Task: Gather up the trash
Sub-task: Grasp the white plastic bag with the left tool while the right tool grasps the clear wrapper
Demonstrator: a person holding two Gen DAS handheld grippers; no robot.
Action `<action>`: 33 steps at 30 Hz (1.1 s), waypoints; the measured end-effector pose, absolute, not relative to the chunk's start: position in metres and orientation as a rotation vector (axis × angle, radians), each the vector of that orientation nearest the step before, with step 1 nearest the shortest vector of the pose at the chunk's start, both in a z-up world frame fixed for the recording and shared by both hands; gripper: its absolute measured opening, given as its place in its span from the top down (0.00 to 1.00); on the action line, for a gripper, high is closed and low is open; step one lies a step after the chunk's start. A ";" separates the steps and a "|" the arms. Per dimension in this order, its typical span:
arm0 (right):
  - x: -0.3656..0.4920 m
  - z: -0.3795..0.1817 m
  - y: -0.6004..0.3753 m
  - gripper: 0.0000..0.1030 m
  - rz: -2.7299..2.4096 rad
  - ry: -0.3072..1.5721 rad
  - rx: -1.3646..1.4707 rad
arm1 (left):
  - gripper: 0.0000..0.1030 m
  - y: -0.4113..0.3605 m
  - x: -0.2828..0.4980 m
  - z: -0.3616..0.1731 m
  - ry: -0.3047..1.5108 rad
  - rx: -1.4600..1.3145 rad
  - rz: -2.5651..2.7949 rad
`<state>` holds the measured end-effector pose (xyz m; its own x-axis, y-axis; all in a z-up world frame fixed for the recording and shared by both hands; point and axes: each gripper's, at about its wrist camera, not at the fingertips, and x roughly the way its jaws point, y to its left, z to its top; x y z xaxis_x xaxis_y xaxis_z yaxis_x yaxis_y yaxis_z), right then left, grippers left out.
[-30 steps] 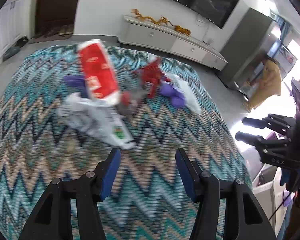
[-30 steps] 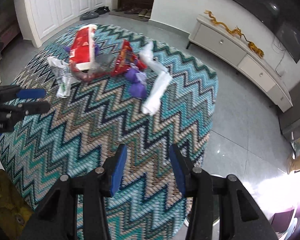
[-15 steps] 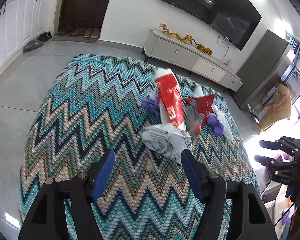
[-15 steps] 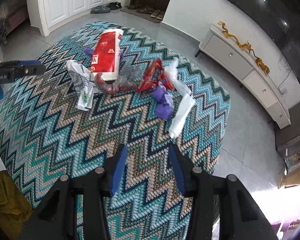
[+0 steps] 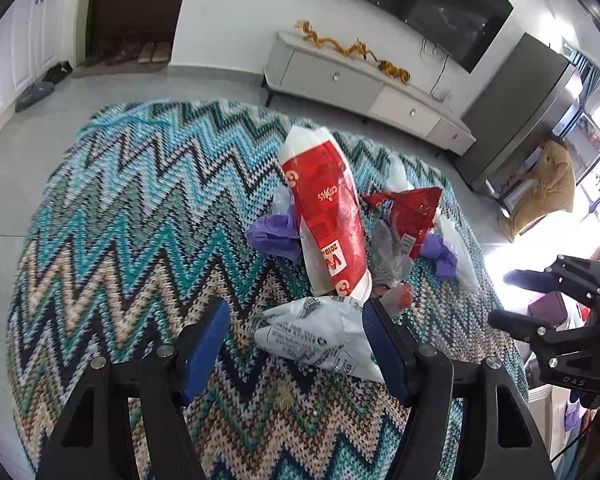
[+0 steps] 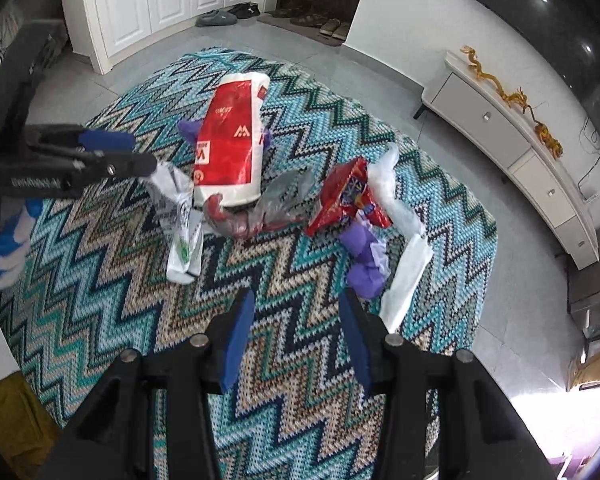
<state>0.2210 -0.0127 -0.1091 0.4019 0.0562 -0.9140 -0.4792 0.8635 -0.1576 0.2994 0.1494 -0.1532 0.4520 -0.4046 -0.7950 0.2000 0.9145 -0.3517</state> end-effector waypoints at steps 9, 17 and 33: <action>0.271 -0.127 0.004 0.59 0.306 1.154 -0.362 | 0.49 0.151 0.303 -0.186 1.106 -0.270 -0.440; 0.285 -0.141 0.028 0.59 0.339 1.184 -0.367 | 0.51 0.152 0.277 -0.196 1.098 -0.252 -0.496; 0.277 -0.174 0.042 0.59 0.405 1.292 -0.351 | 0.50 0.161 0.230 -0.201 1.121 -0.250 -0.552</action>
<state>0.2774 0.0417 -0.1742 0.2231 0.0929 -0.9704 -0.4772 0.8784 -0.0256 0.2298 0.1606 -0.2005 0.3191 -0.5360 -0.7816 0.2920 0.8402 -0.4570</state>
